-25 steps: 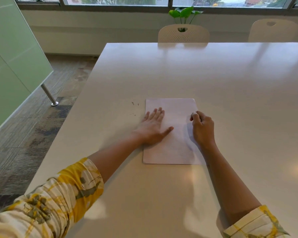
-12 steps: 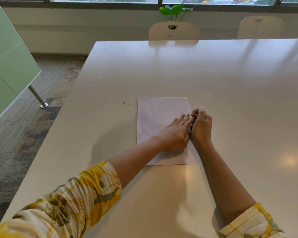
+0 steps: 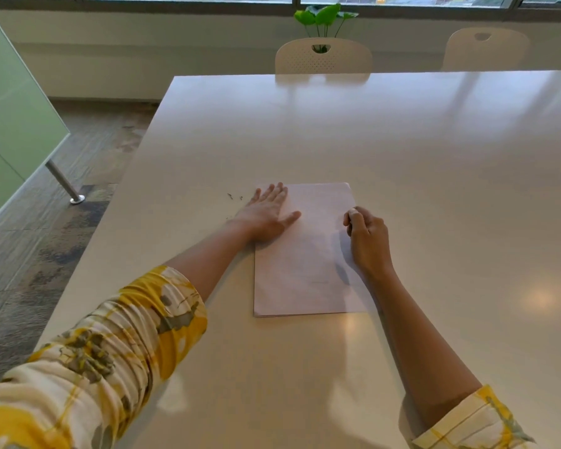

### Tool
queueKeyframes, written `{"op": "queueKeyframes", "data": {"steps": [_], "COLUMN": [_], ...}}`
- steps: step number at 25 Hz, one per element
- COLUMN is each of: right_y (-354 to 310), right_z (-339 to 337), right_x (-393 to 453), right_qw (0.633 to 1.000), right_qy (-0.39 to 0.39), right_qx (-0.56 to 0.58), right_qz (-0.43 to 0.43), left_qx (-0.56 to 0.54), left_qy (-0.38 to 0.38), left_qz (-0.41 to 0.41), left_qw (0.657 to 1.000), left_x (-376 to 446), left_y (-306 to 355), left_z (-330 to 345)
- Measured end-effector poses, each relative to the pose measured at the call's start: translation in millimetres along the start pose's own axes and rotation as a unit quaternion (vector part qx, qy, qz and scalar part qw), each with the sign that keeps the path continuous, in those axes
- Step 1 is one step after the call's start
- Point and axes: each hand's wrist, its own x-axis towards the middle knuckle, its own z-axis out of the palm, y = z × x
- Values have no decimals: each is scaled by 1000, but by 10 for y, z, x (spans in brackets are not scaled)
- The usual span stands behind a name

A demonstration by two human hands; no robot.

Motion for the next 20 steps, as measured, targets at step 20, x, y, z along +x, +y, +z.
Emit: {"op": "queueKeyframes", "data": {"steps": [20], "right_y": [-78], "right_z": [15], "right_x": [-46], "right_qw": [990], "right_qy": [-62], "right_qx": [-121], "right_qz": [-26], "left_qx": [-15], "left_qy": [-158], "left_qz": [-46], "left_qw": [986], "left_x": [-570], "left_y": [-270], "left_z": [-149]}}
